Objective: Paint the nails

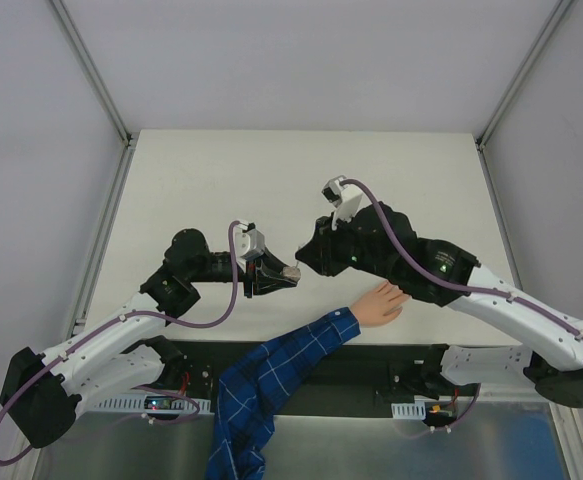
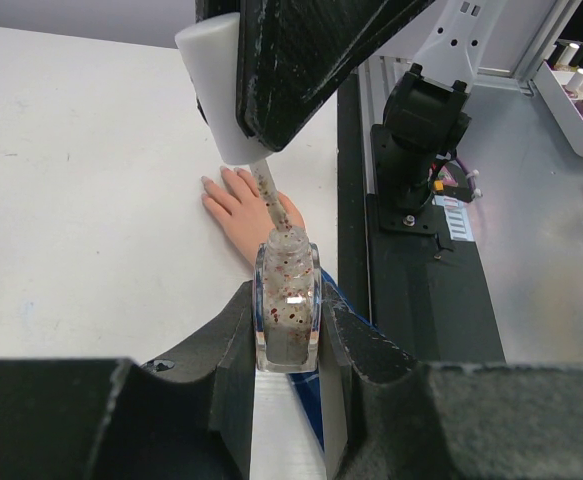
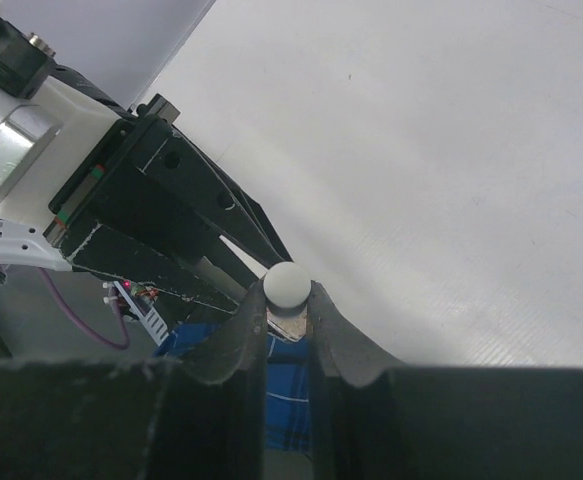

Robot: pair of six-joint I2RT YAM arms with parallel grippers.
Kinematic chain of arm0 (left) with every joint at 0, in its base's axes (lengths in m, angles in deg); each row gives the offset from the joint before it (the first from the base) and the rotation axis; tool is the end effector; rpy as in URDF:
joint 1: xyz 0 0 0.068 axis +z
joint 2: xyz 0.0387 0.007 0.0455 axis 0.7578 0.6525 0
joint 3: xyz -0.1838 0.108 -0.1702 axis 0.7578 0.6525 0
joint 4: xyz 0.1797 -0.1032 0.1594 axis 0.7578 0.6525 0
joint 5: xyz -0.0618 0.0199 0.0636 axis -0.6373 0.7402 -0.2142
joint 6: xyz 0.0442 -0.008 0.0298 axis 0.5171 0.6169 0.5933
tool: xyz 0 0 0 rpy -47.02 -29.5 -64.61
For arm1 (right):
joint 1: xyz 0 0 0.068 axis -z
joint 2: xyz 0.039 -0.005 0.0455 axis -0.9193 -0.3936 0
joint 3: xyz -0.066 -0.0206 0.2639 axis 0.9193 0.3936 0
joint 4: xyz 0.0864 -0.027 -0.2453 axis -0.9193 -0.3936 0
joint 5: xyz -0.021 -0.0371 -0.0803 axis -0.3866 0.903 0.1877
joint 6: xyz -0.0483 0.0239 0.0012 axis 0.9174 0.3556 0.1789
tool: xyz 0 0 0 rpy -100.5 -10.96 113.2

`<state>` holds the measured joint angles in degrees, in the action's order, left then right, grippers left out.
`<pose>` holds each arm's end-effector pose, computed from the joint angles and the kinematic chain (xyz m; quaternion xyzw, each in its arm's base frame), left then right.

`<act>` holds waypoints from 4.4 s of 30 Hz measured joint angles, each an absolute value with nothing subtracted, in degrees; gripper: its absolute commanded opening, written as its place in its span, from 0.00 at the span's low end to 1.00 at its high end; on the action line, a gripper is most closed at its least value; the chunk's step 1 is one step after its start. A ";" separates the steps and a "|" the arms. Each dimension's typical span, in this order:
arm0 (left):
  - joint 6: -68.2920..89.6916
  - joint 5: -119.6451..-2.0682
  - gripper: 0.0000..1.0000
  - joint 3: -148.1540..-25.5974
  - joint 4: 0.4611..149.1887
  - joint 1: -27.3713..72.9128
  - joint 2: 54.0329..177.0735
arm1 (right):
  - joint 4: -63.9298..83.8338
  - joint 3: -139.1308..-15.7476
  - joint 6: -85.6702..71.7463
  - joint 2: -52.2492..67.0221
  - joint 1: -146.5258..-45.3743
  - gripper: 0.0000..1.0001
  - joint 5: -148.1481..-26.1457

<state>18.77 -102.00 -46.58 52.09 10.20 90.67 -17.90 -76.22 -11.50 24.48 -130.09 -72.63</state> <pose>0.1383 -0.1470 0.3062 0.4815 0.4828 -0.5056 0.5287 0.1110 0.2109 0.4203 -0.3218 0.7416 0.3170 0.4959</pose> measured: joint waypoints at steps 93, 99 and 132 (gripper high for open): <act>12.56 -115.66 0.00 -45.34 47.21 9.83 93.18 | -30.95 -86.14 12.63 15.32 -123.16 0.39 -110.58; 12.39 -115.66 0.00 -45.34 47.17 9.83 93.18 | -30.93 -85.86 13.20 15.30 -122.26 0.43 -112.17; 16.52 -102.44 0.00 -44.12 55.56 9.85 86.78 | -19.54 -75.39 5.85 17.75 -122.94 0.01 -104.13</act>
